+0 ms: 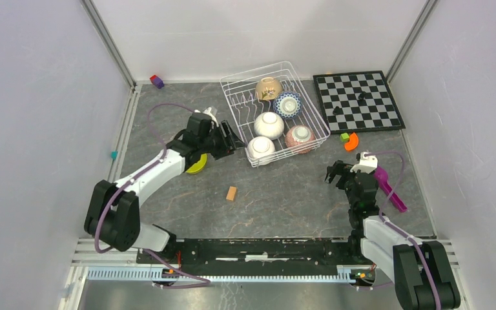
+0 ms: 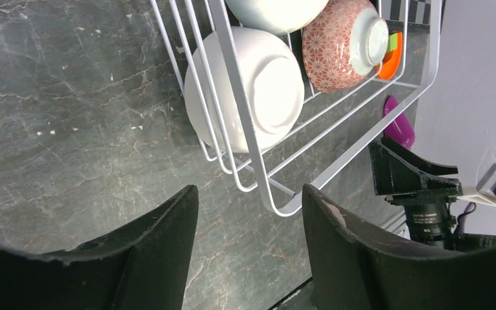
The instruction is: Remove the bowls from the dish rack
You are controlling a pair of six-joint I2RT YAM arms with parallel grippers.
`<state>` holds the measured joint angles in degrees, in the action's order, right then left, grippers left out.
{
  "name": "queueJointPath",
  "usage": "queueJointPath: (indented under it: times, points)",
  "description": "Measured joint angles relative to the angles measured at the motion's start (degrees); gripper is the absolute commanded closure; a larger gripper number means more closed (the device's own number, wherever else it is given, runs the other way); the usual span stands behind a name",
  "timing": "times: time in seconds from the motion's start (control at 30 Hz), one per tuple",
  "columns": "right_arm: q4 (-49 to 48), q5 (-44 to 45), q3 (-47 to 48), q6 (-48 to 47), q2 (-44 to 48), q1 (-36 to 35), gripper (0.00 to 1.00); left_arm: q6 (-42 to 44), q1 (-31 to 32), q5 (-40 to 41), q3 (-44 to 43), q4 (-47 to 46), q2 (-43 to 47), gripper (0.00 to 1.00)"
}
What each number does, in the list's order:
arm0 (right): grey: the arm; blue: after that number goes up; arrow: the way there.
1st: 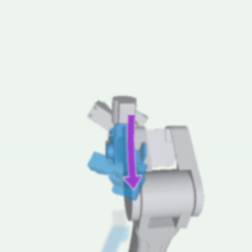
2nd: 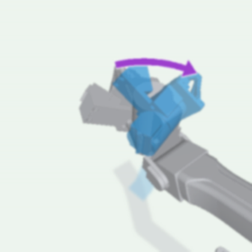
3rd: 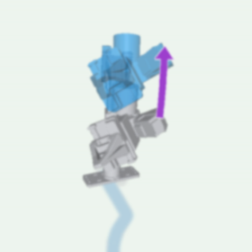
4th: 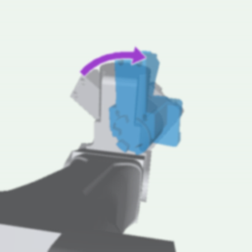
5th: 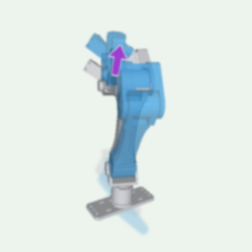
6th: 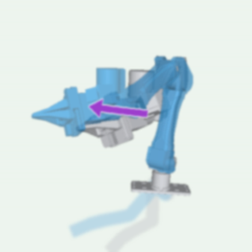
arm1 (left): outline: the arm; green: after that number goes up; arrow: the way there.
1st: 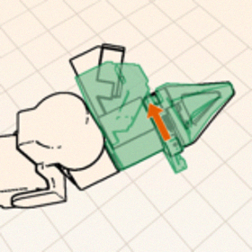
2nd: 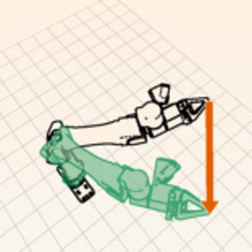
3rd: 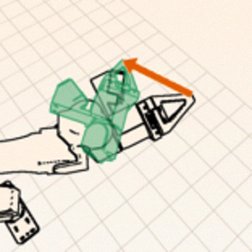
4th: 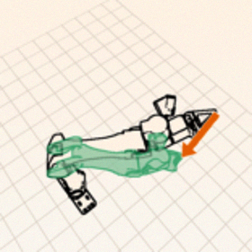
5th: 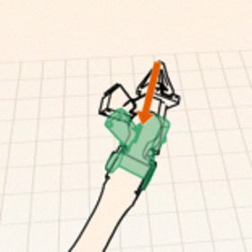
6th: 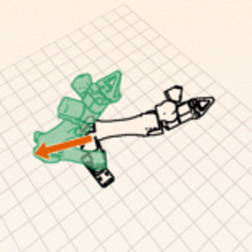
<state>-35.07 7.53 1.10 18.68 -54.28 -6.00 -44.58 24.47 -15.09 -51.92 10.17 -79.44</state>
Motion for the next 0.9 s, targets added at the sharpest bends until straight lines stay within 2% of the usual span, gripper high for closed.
queueJointPath:
  times: [0.17, 0.3, 0.53, 0.6, 0.67, 0.7, 0.9]
  points:
    - [0.0, 0.0, 0.0, 0.0, 0.0, 0.0, 0.02, -1.3, 1.6, 1.3, -1.7, -2.5, -4.0, 0.46]
    - [0.0, 0.0, 0.0, 0.0, 0.0, 0.0, 0.02, -2.4, 1.7, 1.0, -2.6, -4.5, -7.1, 0.65]
    - [0.0, 0.0, 0.0, 0.0, 0.0, 0.0, 0.02, -3.0, 1.7, 1.0, -4.2, -5.1, -10.3, 0.66]
    - [0.0, 0.0, 0.0, 0.0, 0.0, 0.0, 0.02, -3.0, 1.8, 1.1, -5.0, -4.6, -10.7, 0.76]
    - [0.0, 0.0, 0.0, 0.0, 0.0, 0.0, 0.02, -2.9, 2.0, 1.4, -5.8, -4.0, -11.1, 0.92]
    - [0.0, 0.0, 0.0, 0.0, 0.0, 0.0, 0.02, -2.7, 2.1, 1.7, -6.0, -3.2, -11.1, 0.97]
    - [0.2, 0.0, 0.0, 0.0, 0.3, 0.0, 0.02, -2.4, 2.7, 2.9, -7.1, -1.2, -11.1, 0.98]
